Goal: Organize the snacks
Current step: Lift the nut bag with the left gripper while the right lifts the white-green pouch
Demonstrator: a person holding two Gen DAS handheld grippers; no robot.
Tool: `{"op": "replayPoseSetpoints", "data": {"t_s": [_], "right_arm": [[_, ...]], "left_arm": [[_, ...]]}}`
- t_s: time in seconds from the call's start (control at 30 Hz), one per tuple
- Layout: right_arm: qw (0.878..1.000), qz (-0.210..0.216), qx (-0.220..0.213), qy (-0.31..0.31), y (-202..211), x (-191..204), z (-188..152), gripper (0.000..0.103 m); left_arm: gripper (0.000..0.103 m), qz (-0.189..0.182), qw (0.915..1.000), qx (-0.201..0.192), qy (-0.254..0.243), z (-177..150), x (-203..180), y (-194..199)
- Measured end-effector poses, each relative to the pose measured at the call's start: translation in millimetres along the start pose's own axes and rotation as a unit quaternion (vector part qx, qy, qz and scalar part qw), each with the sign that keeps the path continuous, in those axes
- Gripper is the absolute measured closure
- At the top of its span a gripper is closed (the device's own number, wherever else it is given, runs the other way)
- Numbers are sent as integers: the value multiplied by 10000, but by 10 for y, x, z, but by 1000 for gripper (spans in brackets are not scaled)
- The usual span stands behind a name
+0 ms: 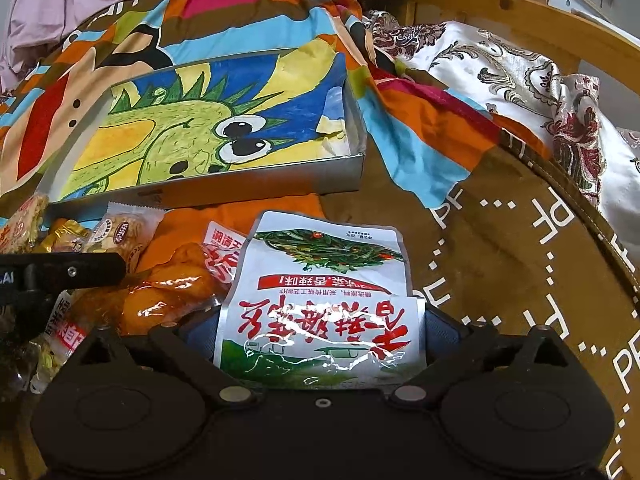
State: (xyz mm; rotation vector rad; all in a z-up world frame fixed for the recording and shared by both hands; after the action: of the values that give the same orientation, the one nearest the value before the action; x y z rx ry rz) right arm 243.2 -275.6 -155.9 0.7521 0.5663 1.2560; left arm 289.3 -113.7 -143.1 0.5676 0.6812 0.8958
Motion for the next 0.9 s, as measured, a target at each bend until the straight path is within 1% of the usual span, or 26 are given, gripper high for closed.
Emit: {"op": "replayPoseSetpoints", "data": {"t_s": [0.1, 0.2, 0.27, 0.3, 0.37, 0.4, 0.43, 0.47, 0.53, 0.73, 0.8, 0.9], "right_arm": [[10000, -13, 4, 24, -14, 8, -4, 4], [10000, -12, -3, 25, -22, 11, -4, 4], [10000, -15, -23, 32, -36, 17, -3, 4], [10000, -21, -30, 41, -46, 24, -2, 4], [9999, -44, -54, 85, -60, 31, -6, 4], [9999, -62, -63, 120, -63, 37, -8, 4], [9998, -84, -68, 159, -65, 44, -11, 4], [9998, -100, -76, 185, -59, 47, -12, 5], [9997, -86, -83, 205, -29, 44, -10, 5], [9996, -21, -59, 284, 74, 52, -49, 5], [9994, -30, -48, 329, 42, 63, -62, 5], [9995, -35, -41, 301, -15, 62, -71, 4]], "left_arm": [[41, -37, 9999, 22, 129, 35, 22, -48], [40, -99, 9992, 34, 397, 77, 84, -97], [40, -82, 9985, 36, 543, 108, 117, -126], [40, -54, 9986, 52, 524, 113, 111, -136], [40, 53, 9995, 92, 298, 101, 70, -155], [41, 152, 9998, 125, 69, 81, 28, -158], [43, 282, 9994, 134, -167, 64, -16, -160], [48, 418, 9982, 168, -389, 45, -61, -160], [51, 536, 9963, 199, -648, 14, -122, -148], [53, 552, 9956, 322, -684, -85, -162, -34], [52, 587, 9941, 375, -837, -119, -193, -15], [50, 655, 9918, 343, -1046, -151, -230, -22]]}}
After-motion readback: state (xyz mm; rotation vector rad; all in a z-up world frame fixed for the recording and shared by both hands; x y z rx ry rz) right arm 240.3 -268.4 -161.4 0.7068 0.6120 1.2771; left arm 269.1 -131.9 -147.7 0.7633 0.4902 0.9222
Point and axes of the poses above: each gripper's, at about its wrist camera, not at the fingertips, and y roughly against the way its jaws point, x to its left, z to its top, the point moved 8 cm from there along -y, roughly the way its jaws point, and after that the axes turned 4 degrees about -y, right-handed, at the moved point
